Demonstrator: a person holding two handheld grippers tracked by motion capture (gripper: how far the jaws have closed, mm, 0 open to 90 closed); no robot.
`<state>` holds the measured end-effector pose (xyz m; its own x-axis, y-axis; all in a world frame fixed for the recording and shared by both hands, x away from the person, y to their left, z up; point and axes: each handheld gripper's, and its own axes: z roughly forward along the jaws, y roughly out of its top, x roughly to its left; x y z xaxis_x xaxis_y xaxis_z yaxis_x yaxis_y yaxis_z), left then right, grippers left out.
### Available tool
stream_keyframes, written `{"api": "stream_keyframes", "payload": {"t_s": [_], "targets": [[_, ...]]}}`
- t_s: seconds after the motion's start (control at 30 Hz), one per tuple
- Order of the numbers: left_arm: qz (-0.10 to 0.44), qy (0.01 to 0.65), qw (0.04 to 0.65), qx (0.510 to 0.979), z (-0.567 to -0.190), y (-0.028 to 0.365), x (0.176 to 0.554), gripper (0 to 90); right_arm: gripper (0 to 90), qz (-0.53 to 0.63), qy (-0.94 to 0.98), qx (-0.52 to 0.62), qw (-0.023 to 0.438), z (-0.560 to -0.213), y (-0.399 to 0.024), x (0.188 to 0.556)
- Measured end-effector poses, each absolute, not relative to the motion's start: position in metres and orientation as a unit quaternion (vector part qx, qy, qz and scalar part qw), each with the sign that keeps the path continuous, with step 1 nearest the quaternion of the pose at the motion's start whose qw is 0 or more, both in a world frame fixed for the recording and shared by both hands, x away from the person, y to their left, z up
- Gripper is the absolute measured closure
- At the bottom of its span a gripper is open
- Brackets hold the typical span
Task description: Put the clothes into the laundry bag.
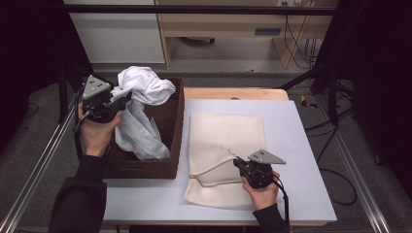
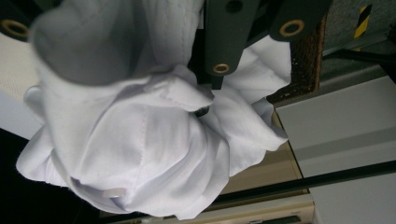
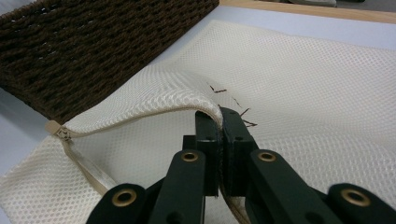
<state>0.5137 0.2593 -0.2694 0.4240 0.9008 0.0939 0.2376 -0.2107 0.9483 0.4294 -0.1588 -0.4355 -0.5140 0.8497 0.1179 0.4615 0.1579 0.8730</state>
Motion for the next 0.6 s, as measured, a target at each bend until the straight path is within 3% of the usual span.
{"api": "stream_keyframes", "payload": {"t_s": [0.6], "targets": [[0.362,0.388,0.518,0.671,-0.231,0.253,0.5,76.6,87.7,0.469,0.733,0.447,0.208,-0.436,-0.159,0.429]]}}
